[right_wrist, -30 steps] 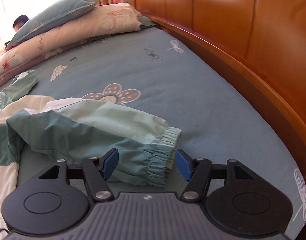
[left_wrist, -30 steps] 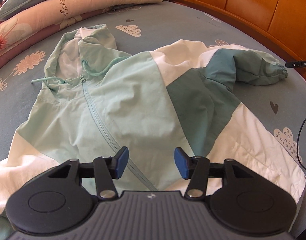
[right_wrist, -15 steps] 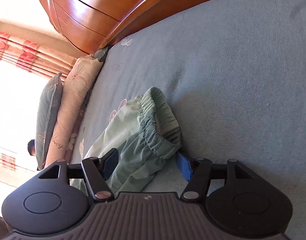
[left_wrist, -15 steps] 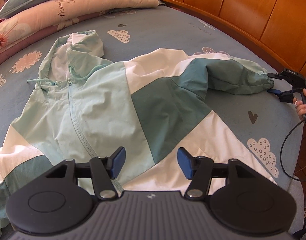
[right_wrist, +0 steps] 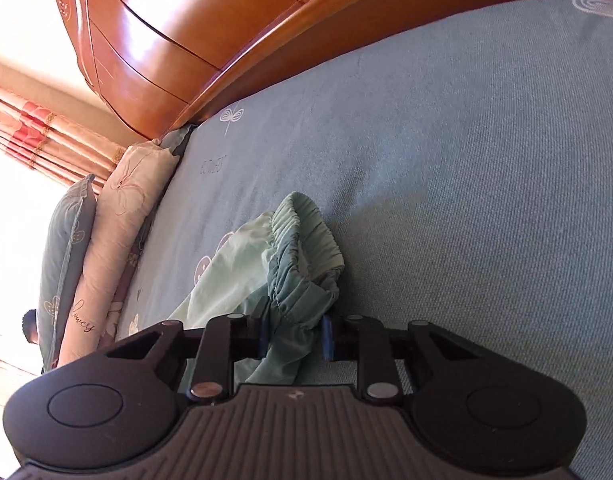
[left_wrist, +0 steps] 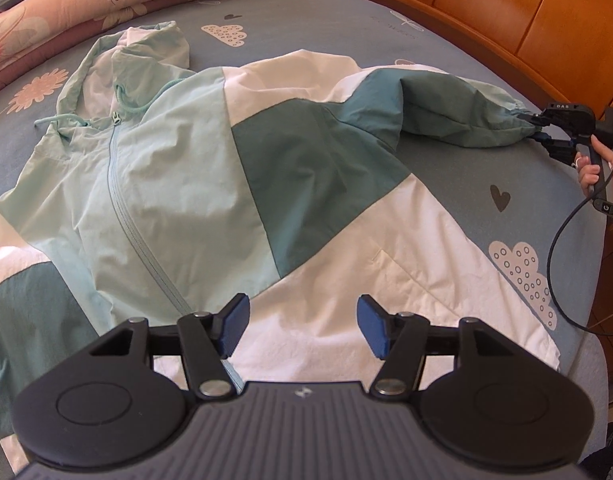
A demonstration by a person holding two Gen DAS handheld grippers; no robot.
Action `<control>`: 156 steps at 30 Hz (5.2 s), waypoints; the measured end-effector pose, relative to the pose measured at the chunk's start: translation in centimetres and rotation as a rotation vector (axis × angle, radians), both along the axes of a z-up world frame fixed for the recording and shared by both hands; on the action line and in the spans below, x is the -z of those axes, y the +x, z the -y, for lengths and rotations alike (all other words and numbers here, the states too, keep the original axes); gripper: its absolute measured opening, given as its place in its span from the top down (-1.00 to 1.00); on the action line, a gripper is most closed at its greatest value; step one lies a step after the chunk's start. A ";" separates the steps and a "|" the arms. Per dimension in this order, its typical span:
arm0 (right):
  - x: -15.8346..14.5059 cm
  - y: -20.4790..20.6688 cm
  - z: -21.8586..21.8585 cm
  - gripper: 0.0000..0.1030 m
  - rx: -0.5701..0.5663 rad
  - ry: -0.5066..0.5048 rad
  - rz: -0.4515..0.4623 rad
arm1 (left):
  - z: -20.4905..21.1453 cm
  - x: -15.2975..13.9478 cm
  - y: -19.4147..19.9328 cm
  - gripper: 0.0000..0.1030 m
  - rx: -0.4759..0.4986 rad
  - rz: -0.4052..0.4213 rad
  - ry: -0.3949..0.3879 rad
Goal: Fold clothes
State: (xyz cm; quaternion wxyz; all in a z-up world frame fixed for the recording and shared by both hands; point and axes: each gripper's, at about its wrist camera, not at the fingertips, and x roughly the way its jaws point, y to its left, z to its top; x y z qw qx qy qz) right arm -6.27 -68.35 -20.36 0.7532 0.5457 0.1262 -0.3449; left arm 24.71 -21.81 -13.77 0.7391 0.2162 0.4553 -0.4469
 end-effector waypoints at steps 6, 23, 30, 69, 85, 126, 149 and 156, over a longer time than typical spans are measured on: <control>-2.8 -0.4 2.9 0.56 0.021 -0.102 -0.052 | -0.7 0.6 0.1 -0.17 0.002 0.015 0.028; -2.5 3.6 9.7 0.48 -0.023 -0.134 -0.322 | 1.0 3.4 1.8 -0.31 0.003 -0.013 0.091; -6.3 2.2 5.2 0.06 -0.073 -0.179 -0.351 | 1.6 4.8 0.7 -0.31 0.023 -0.034 0.116; -2.9 10.3 -22.0 0.01 -1.025 -0.024 -0.391 | -6.7 2.6 -10.0 -0.41 -0.007 0.036 -0.068; 1.1 4.4 -23.3 -0.09 -0.940 0.264 -0.068 | -18.2 1.6 -11.0 -0.46 -0.357 -0.027 -0.251; -8.9 14.3 -43.5 0.07 -1.389 -0.427 -0.288 | -36.0 2.8 -2.6 -0.46 -0.816 -0.163 -0.220; -6.5 13.6 -43.7 -0.11 -1.261 -0.289 -0.225 | -36.5 6.1 -1.8 0.95 -0.696 -0.421 -0.389; -6.7 12.9 -43.1 -0.11 -1.237 -0.297 -0.225 | -36.9 0.2 -5.3 0.97 -0.637 -0.338 -0.438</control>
